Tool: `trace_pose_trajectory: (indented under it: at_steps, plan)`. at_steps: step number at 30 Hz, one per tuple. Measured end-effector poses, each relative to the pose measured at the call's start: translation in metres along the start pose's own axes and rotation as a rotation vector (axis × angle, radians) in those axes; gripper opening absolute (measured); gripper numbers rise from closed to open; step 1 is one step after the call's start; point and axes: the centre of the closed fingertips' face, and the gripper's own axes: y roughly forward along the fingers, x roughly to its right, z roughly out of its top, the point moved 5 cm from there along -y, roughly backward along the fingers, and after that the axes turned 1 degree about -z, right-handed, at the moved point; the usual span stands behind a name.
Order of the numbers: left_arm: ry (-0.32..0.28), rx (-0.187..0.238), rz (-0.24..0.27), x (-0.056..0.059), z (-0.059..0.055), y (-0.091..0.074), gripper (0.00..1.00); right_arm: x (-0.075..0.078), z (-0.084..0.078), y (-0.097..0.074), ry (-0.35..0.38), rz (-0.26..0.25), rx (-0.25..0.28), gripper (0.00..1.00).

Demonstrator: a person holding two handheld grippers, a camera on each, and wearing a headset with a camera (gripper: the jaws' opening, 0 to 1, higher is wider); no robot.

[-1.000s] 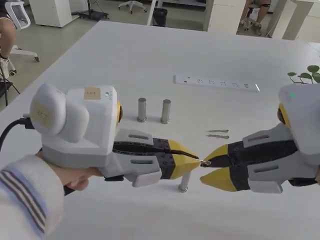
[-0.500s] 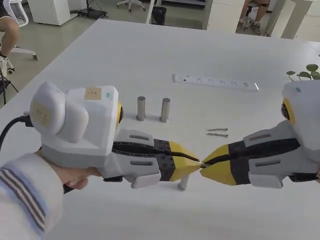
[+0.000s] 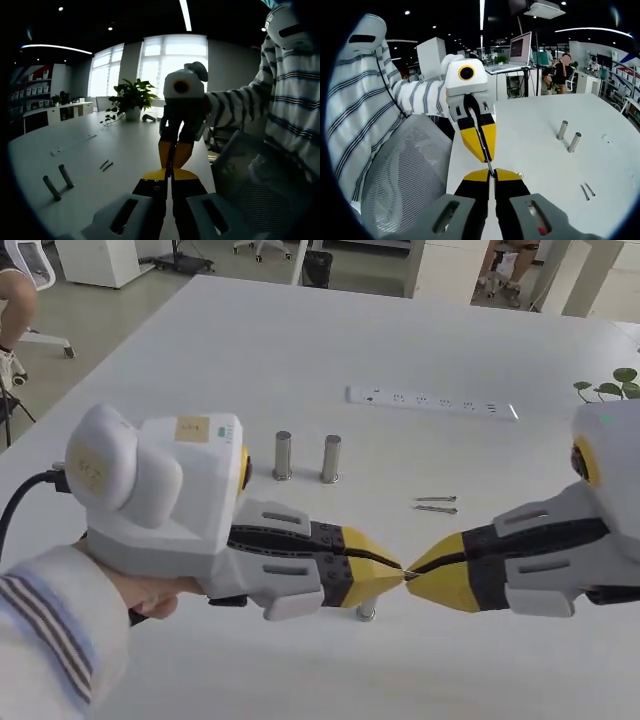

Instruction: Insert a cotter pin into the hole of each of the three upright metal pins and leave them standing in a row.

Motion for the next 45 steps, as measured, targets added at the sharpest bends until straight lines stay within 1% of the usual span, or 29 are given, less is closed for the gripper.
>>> trace_pose_trajectory:
  at_steps: [6, 7, 13, 17, 18, 19, 20, 25, 30, 32, 34, 37, 41, 44, 45]
  plan:
    - [-0.001, -0.001, -0.008, 0.001, -0.001, 0.001, 0.00, -0.001, 0.000, -0.001, -0.013, 0.008, -0.001, 0.00]
    - [-0.009, 0.001, -0.010, 0.001, -0.001, 0.000, 0.00, -0.002, 0.000, -0.002, -0.011, 0.010, 0.003, 0.00]
    - [-0.011, 0.021, -0.009, 0.003, 0.002, 0.000, 0.00, -0.002, 0.003, -0.006, 0.007, 0.012, 0.025, 0.00]
    - [-0.013, 0.011, -0.012, 0.004, 0.001, 0.002, 0.00, -0.003, 0.002, -0.008, 0.001, 0.012, 0.015, 0.00]
    - [-0.064, 0.009, -0.010, 0.004, -0.001, 0.003, 0.00, -0.003, 0.002, -0.008, -0.003, 0.010, 0.010, 0.00]
    - [-0.099, 0.008, -0.019, 0.005, -0.001, 0.004, 0.00, -0.004, 0.002, -0.008, -0.009, 0.010, -0.001, 0.00]
    - [-0.068, 0.010, -0.006, 0.002, 0.000, 0.004, 0.00, -0.004, 0.002, -0.008, -0.015, 0.002, -0.007, 0.00]
    - [-0.061, 0.015, 0.004, 0.002, 0.002, 0.004, 0.00, -0.004, 0.004, -0.010, -0.028, -0.005, -0.016, 0.00]
    - [-0.047, 0.013, 0.025, -0.002, 0.002, 0.004, 0.02, -0.002, 0.004, -0.009, -0.023, -0.013, -0.012, 0.00]
    - [-0.037, 0.001, 0.037, -0.005, 0.001, 0.004, 0.02, 0.000, 0.003, -0.009, -0.020, -0.018, -0.013, 0.00]
    - [-0.034, -0.006, 0.046, -0.007, 0.000, 0.004, 0.05, 0.003, 0.001, -0.008, -0.001, -0.030, -0.028, 0.00]
    - [-0.031, -0.016, 0.065, -0.012, -0.002, 0.004, 0.10, 0.005, -0.003, -0.008, 0.008, -0.038, -0.033, 0.00]
    - [-0.018, -0.047, 0.084, -0.018, -0.007, 0.004, 0.14, 0.009, -0.009, -0.007, 0.017, -0.057, -0.050, 0.00]
    - [-0.013, -0.068, 0.090, -0.022, -0.010, 0.006, 0.16, 0.013, -0.014, -0.007, 0.050, -0.064, -0.058, 0.00]
    - [-0.010, -0.078, 0.094, -0.024, -0.012, 0.006, 0.17, 0.014, -0.016, -0.006, 0.042, -0.070, -0.059, 0.00]
